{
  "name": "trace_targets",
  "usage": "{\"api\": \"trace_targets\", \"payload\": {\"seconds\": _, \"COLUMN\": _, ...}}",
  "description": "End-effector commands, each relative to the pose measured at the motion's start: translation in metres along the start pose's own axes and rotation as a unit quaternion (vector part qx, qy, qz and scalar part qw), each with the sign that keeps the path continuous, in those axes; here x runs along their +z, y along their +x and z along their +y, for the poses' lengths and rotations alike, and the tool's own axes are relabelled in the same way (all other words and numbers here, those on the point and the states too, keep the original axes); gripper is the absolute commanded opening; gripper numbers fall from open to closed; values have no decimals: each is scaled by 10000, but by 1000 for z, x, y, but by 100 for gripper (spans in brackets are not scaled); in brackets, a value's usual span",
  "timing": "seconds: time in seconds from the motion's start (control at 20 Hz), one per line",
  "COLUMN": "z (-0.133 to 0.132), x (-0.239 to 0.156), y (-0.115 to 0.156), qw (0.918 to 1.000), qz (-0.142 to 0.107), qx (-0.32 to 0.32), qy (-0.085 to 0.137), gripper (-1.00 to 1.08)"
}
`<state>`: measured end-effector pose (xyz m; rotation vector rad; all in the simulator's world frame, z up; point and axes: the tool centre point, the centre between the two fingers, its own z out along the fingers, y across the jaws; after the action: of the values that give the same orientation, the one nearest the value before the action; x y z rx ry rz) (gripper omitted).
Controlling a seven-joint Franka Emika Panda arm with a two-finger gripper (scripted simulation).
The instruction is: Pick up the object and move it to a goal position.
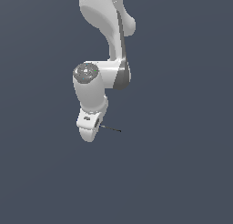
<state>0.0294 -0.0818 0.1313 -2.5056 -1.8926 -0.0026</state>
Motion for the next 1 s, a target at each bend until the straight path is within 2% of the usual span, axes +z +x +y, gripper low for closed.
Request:
{"api": "trace_targets", "payload": {"seconds": 0.0, "z": 14, "x": -13, "y": 4, "qw": 10000, "qz": 0, "qx": 0, "qy": 0, "gripper": -100}}
{"api": "trace_targets", "payload": {"seconds": 0.45, "z": 50, "x": -44, "y": 13, "qw": 10000, "qz": -5, "qx": 4, "qy": 0, "gripper": -100}}
{"api": "trace_targets", "payload": {"seconds": 0.95, "z": 65, "x": -56, "y": 17, "qw": 10000, "qz": -12, "qx": 3, "qy": -1, "gripper": -100}}
